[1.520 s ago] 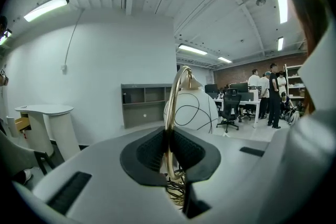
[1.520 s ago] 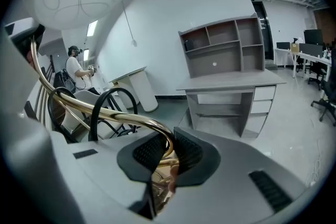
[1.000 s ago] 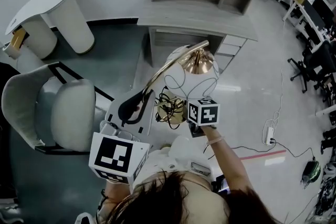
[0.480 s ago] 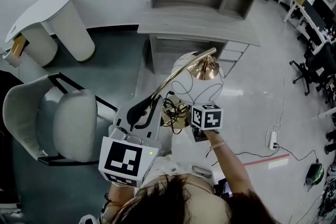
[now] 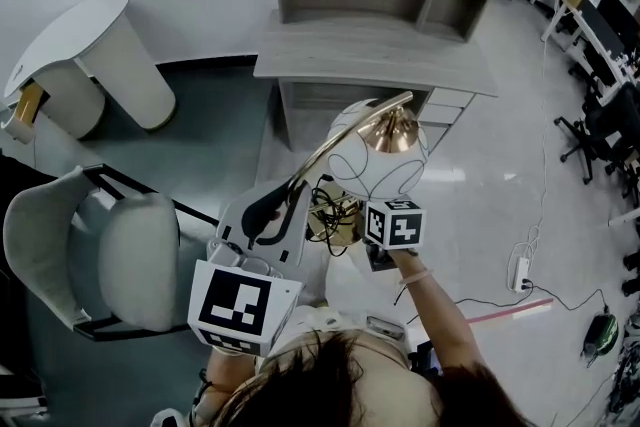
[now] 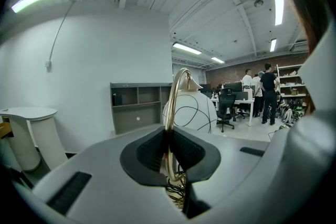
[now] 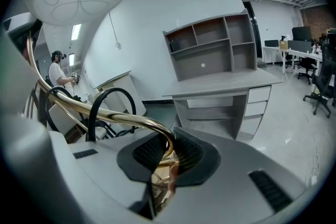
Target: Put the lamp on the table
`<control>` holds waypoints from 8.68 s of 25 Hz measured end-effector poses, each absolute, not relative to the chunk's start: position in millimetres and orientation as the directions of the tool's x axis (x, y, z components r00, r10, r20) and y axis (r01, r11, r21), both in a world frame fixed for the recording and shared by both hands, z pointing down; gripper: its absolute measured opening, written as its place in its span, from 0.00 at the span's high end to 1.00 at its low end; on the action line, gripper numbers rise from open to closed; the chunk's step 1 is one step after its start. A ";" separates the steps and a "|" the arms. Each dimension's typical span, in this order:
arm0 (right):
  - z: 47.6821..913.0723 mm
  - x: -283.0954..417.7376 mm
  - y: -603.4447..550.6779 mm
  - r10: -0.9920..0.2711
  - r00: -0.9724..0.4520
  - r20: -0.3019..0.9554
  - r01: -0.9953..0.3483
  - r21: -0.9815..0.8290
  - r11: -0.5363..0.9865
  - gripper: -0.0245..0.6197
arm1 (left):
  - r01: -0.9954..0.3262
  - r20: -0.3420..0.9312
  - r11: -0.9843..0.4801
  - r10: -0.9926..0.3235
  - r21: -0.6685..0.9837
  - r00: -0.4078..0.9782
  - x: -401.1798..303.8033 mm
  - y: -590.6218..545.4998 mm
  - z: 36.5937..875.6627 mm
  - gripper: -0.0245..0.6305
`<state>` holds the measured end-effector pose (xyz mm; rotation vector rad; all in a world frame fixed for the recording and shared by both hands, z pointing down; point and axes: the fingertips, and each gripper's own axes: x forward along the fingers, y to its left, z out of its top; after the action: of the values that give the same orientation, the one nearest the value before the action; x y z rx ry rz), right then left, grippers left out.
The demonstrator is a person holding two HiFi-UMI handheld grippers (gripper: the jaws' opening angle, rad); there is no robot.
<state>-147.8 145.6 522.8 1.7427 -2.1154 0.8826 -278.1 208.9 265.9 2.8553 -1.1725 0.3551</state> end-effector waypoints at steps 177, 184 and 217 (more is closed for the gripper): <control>606.0 182.7 -359.6 -0.697 -0.218 0.683 -0.953 -0.302 0.003 0.88 | -0.650 0.446 -0.757 -0.559 0.068 0.699 55.7 -338.2 349.2 0.91; 618.1 187.4 -360.2 -0.679 -0.227 0.698 -0.949 -0.314 -0.006 0.88 | -0.647 0.460 -0.759 -0.549 0.074 0.698 63.5 -340.2 356.1 0.91; 627.6 190.7 -369.6 -0.670 -0.273 0.690 -0.940 -0.339 0.035 0.88 | -0.611 0.485 -0.786 -0.499 0.097 0.719 85.8 -330.4 368.8 0.91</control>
<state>190.7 -369.6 627.6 1.6353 -1.9777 1.0973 85.8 -330.4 368.8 2.6739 -0.8794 0.6479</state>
